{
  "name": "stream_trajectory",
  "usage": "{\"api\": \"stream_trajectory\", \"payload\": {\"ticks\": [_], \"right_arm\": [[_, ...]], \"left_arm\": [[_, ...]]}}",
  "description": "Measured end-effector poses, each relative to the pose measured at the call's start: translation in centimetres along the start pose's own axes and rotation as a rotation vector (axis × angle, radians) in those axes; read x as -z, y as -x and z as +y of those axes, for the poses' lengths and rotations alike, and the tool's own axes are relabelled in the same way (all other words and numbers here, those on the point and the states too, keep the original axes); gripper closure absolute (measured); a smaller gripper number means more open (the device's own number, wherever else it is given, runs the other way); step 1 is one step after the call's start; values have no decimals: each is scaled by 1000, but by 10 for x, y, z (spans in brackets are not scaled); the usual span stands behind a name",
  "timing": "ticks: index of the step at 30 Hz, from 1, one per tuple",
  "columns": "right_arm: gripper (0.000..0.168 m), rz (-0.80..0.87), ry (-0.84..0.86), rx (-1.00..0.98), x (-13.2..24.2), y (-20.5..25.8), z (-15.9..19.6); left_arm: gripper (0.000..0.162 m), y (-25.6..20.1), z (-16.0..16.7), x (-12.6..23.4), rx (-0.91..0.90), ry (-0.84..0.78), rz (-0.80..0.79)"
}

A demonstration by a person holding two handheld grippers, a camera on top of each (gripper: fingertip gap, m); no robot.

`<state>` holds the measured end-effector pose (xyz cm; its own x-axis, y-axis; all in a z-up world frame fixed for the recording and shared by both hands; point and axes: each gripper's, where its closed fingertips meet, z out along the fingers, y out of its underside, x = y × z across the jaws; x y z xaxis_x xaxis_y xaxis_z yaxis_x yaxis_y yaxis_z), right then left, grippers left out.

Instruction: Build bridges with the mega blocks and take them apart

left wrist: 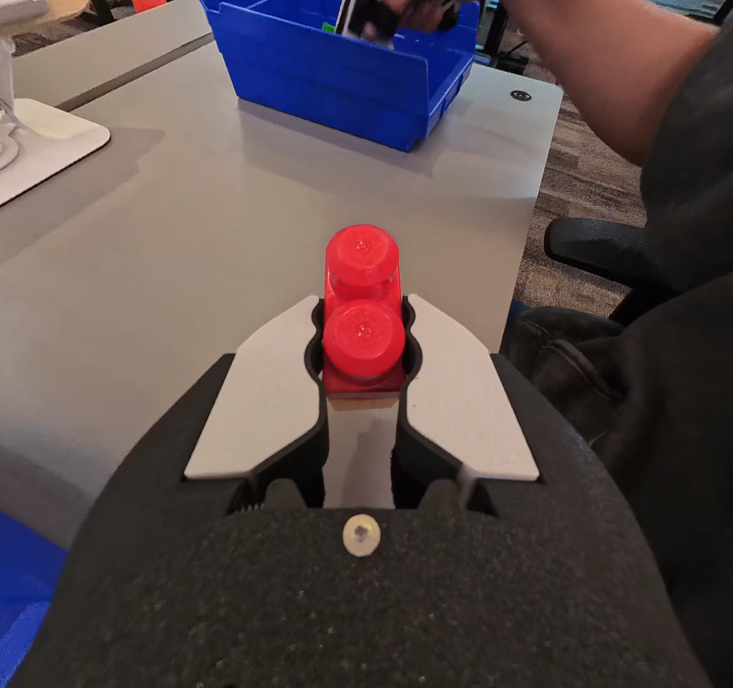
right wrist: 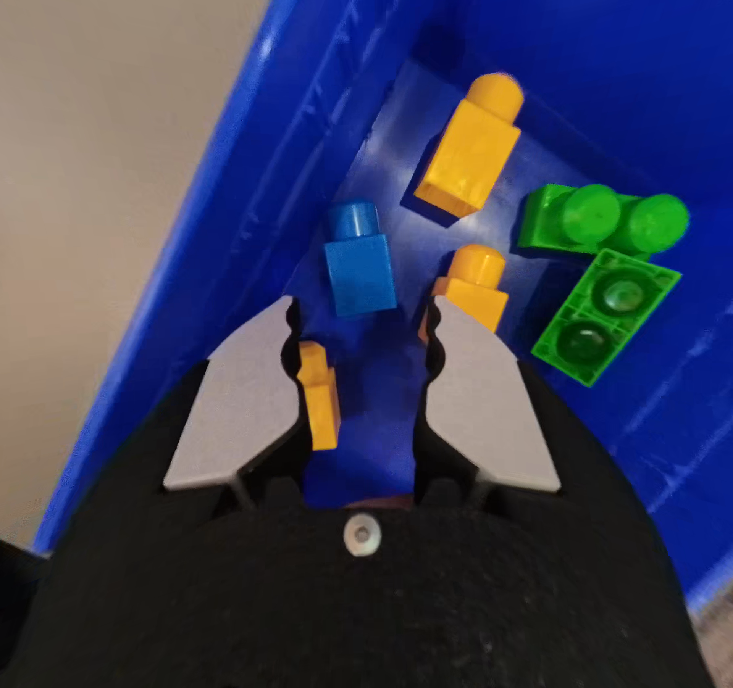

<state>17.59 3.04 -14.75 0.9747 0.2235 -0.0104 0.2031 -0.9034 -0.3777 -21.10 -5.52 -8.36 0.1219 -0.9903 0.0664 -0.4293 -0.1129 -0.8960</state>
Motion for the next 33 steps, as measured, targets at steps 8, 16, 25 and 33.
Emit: {"api": "stream_trajectory", "payload": {"ticks": [8,16,25,33], "right_arm": [[119,-75,-746,-3,137,105,-23],[120,-448,-959,4,73,280,21],[116,-753,-799,330,63,362,5],[129,-896,-704,367,59,380,-22]], "left_arm": [[126,21,-1,12,85,-44,-41],[126,36,0,16,142,-63,-52],[126,10,-34,-1,149,-76,263],[126,0,-55,-23,141,-45,420]]}}
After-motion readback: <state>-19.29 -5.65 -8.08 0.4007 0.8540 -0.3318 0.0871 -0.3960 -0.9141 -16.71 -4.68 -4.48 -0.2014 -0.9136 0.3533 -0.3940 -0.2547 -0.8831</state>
